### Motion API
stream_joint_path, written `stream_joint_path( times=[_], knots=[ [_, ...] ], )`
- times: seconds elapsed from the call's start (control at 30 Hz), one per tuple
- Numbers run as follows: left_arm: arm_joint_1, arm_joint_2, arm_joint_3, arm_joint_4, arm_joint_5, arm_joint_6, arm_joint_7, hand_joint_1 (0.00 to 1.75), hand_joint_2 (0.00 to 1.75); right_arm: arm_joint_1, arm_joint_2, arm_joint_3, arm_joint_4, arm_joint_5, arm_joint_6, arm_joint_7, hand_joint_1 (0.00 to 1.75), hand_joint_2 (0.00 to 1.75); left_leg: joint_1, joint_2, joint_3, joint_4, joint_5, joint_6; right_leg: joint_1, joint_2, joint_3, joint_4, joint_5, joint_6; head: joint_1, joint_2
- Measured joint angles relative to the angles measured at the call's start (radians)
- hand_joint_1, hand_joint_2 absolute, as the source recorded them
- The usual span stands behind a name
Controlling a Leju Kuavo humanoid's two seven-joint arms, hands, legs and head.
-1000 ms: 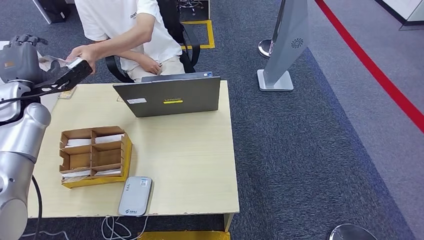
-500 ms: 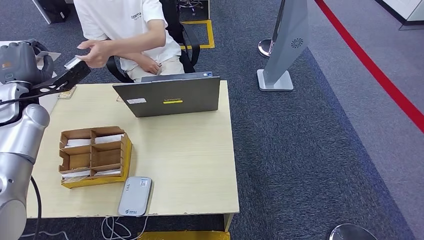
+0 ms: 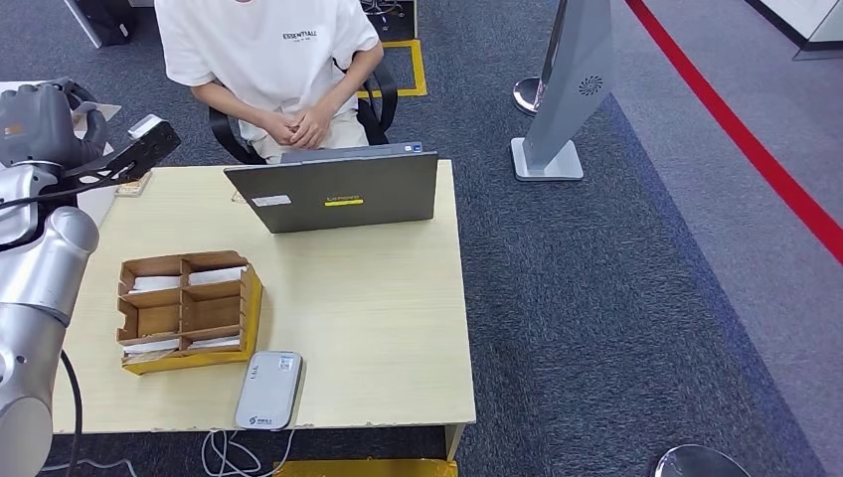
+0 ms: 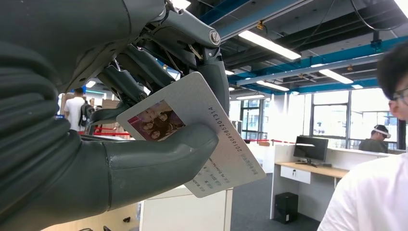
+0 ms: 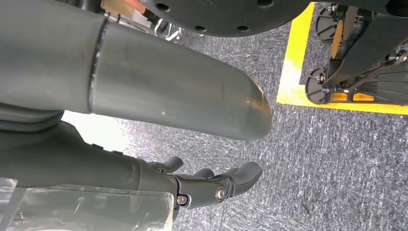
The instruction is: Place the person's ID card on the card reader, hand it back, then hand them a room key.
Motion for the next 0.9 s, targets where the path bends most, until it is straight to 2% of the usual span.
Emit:
stream_joint_path(
  times=[0.27,0.4,0.47,0.53,0.63,0.7,0.8,0.9],
  knots=[
    [0.01,0.0,0.0,-0.001,0.013,0.011,-0.002,1.75,1.75,0.0,0.0,0.0,0.0,-0.003,-0.006,-0.002,0.0,0.0,0.0,0.0,0.0,0.0,0.0,0.0,0.0,0.0,0.0,0.0,0.0,0.0,0.0,0.0],
    [0.076,-0.009,0.0,-0.062,0.101,0.035,-0.067,1.75,1.75,0.0,0.0,0.0,0.0,-0.026,-0.014,-0.002,0.0,0.0,0.0,0.0,0.0,0.0,0.0,0.0,0.0,0.0,0.0,0.0,0.0,0.0,0.0,0.0],
    [0.169,-0.022,-0.004,-0.175,0.162,0.007,-0.107,1.75,1.75,0.0,0.001,-0.004,0.0,-0.051,-0.02,-0.001,0.0,0.0,-0.001,0.001,0.001,0.0,0.0,0.0,-0.001,0.0,0.0,0.0,0.0,0.0,0.0,0.0],
    [0.312,-0.037,-0.028,-0.364,0.197,-0.069,-0.119,1.75,1.75,0.002,0.004,-0.015,0.0,-0.084,-0.028,-0.002,0.0,0.0,-0.002,0.001,0.001,-0.001,-0.001,0.001,-0.002,0.001,0.0,0.0,-0.001,0.001,0.0,0.0],
    [0.546,-0.054,-0.11,-0.655,0.194,-0.137,-0.079,1.75,1.75,0.009,0.008,-0.034,0.0,-0.117,-0.035,-0.007,0.0,0.0,-0.002,0.001,0.0,-0.001,-0.003,0.003,-0.003,0.002,-0.001,-0.001,-0.003,0.003,0.001,0.0],
    [0.661,-0.056,-0.164,-0.798,0.195,-0.145,-0.064,1.75,1.75,0.012,0.01,-0.045,0.0,-0.128,-0.037,-0.011,0.0,0.0,-0.002,0.002,-0.001,-0.001,-0.004,0.004,-0.003,0.002,-0.002,-0.001,-0.003,0.003,0.002,0.0],
    [0.766,-0.051,-0.215,-0.946,0.198,-0.151,-0.062,1.75,1.75,0.016,0.014,-0.058,0.0,-0.137,-0.039,-0.014,0.0,0.0,-0.002,0.001,-0.001,-0.001,-0.005,0.004,-0.003,0.001,-0.002,-0.002,-0.003,0.004,0.002,0.0],
    [0.826,-0.048,-0.247,-1.037,0.194,-0.159,-0.067,1.75,1.75,0.016,0.016,-0.066,0.0,-0.141,-0.041,-0.016,0.0,0.0,-0.002,0.001,-0.002,-0.001,-0.005,0.004,-0.003,0.0,-0.002,-0.002,-0.003,0.004,0.002,0.0]
  ],
)
